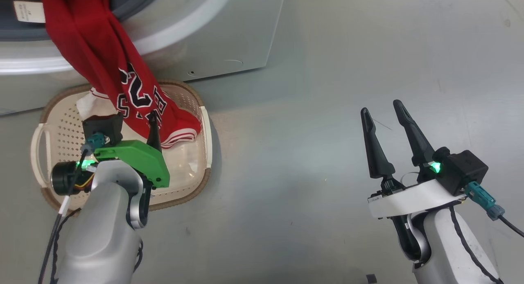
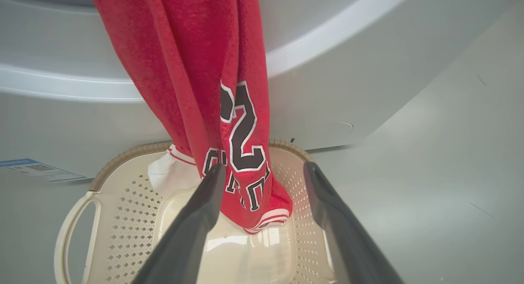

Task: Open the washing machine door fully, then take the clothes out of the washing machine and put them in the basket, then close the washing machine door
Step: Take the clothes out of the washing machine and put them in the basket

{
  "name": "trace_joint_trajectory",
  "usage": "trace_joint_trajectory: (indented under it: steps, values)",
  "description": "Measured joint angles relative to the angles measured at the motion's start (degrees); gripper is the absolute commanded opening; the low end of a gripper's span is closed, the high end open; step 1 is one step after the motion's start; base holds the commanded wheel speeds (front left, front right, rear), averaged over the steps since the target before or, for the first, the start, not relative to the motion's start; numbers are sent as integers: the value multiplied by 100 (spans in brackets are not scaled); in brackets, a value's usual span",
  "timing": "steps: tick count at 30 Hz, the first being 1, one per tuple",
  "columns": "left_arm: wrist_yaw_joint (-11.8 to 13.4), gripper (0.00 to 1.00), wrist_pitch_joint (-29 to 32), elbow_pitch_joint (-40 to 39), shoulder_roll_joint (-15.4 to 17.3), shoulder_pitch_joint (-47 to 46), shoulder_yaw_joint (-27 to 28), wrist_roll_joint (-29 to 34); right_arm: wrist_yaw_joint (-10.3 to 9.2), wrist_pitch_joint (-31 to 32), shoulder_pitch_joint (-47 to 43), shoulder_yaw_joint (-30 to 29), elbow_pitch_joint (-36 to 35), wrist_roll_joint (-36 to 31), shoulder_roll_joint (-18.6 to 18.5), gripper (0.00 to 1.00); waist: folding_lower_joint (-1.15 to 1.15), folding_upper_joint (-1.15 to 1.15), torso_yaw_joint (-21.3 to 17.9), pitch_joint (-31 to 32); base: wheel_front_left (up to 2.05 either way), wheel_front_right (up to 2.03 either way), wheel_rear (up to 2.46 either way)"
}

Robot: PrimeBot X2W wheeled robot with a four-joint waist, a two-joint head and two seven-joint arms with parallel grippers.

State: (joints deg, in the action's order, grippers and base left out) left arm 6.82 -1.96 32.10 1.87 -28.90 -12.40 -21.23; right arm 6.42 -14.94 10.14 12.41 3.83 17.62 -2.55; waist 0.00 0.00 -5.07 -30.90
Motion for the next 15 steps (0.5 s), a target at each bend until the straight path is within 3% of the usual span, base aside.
trace_joint_trajectory:
  steps: [7, 15]
  values:
    - [1, 100, 526, 469, 33, -738, 160, -98, 5, 0, 184, 29, 35, 96, -2, 100, 1, 0, -249, -346, 0, 0, 0]
    - [1, 100, 903, 985, 325, -1312, 457, -152, 8, 0, 377, 76, 87, 170, -2, 100, 1, 0, -493, -582, 0, 0, 0]
